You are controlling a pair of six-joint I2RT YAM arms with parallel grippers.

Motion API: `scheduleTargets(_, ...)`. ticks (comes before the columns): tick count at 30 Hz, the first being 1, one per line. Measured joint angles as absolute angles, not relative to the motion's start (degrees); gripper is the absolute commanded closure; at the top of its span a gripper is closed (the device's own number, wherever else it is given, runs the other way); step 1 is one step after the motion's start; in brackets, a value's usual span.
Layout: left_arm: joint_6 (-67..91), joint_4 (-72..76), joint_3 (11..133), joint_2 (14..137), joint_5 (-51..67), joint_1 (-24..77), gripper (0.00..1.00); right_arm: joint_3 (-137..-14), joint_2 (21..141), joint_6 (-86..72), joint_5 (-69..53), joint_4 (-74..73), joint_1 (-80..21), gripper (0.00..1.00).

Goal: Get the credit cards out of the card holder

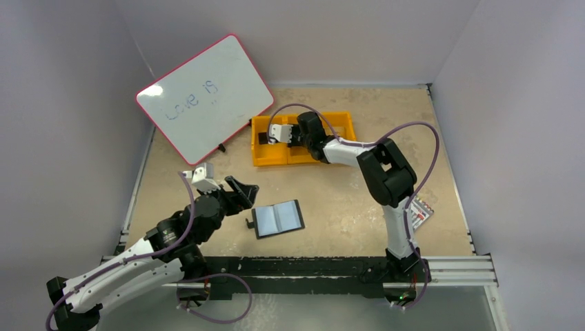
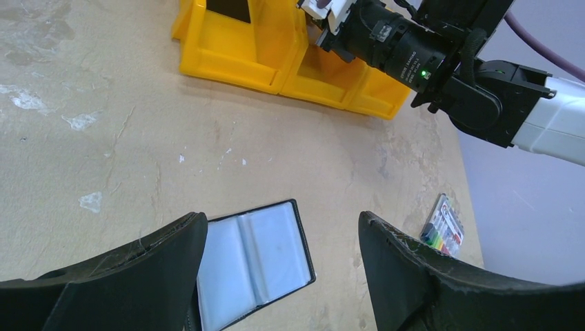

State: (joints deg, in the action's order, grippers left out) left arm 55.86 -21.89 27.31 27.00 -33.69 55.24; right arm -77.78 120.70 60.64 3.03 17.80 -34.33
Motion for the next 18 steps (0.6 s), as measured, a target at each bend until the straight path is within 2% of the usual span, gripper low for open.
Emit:
scheduleTargets(7,55.86,-21.96,27.33,27.09,-33.91,55.24,0.20,-77.87,120.68,60.71,2.79,17.63,-34.33,0.90)
scheduleTargets(11,55.83,-21.96,27.53,27.53,-33.89,55.24,0.20,-77.87,120.53,60.53,1.76,16.80,-34.33,0.79)
scheduleTargets(18,55.31,-21.89,27.94,29.36,-33.34,55.24,0.20,-77.32,116.51,59.92,0.27,16.34,-34.33,0.74)
